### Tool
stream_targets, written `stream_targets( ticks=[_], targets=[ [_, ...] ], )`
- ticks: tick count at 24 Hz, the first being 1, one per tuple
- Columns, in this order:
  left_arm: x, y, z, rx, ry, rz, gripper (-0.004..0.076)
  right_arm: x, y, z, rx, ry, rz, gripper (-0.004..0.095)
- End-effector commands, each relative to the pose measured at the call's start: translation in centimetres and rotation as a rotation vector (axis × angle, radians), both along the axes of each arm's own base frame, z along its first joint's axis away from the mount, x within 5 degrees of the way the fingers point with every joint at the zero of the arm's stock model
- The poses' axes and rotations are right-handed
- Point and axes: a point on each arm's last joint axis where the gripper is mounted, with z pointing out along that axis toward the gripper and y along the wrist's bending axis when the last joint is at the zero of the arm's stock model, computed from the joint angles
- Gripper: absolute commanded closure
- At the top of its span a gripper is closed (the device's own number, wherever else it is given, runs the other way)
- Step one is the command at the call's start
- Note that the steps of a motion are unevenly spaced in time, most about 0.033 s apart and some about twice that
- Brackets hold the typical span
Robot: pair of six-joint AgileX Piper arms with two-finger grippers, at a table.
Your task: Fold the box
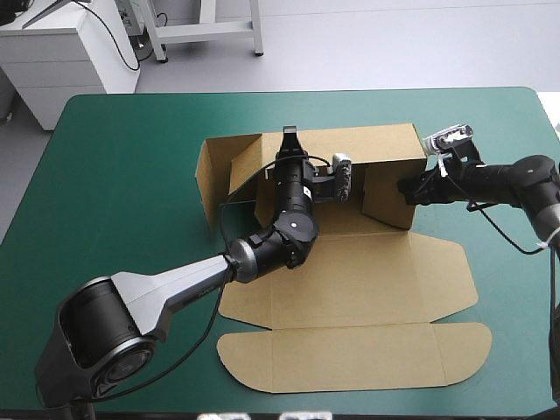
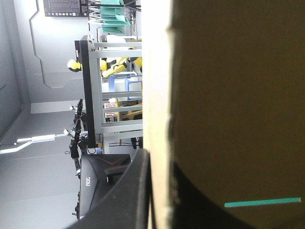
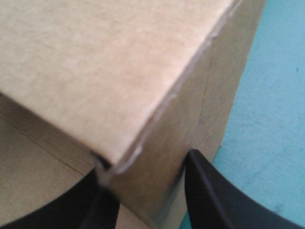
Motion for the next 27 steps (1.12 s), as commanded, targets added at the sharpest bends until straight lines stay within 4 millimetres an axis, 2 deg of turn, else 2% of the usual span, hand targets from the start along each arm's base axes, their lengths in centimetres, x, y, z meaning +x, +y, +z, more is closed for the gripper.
stream_targets(
  ticks=[1, 3, 6, 16, 20, 23, 27],
  targets=[
    [-1.2, -0.6, 2.5, -0.096, -0.013, -0.076, 0.0732, 0.3, 0.5, 1.3, 0.061, -0.047, 0.013, 0.0655],
    [-1.2, -0.6, 2.5, -0.095, -0.015, -0.082, 0.0732, 0.4, 0.5, 1.2, 0.071, -0.043, 0.009, 0.0723],
    [-1.2, -0.6, 2.6, -0.088, -0.023, -0.086, 0.0732, 0.5, 0.6, 1.3, 0.094, -0.045, -0.002, 0.0925],
    [-1.2, -0.6, 2.6, -0.084, -0.029, -0.087, 0.0732, 0.5, 0.5, 1.2, 0.078, -0.036, -0.011, 0.0908],
    [-1.2, -0.6, 2.6, -0.084, -0.029, -0.087, 0.0726, 0.4, 0.4, 0.8, 0.021, -0.007, -0.021, 0.0907],
    [-1.2, -0.7, 2.6, -0.085, -0.028, -0.089, 0.0674, 0.5, 0.9, 0.5, -0.027, 0.001, -0.032, 0.0907],
    [-1.2, -0.7, 2.6, -0.082, -0.032, -0.089, 0.0523, 0.7, 2.0, 0.5, -0.037, -0.016, -0.039, 0.0908]
  ],
)
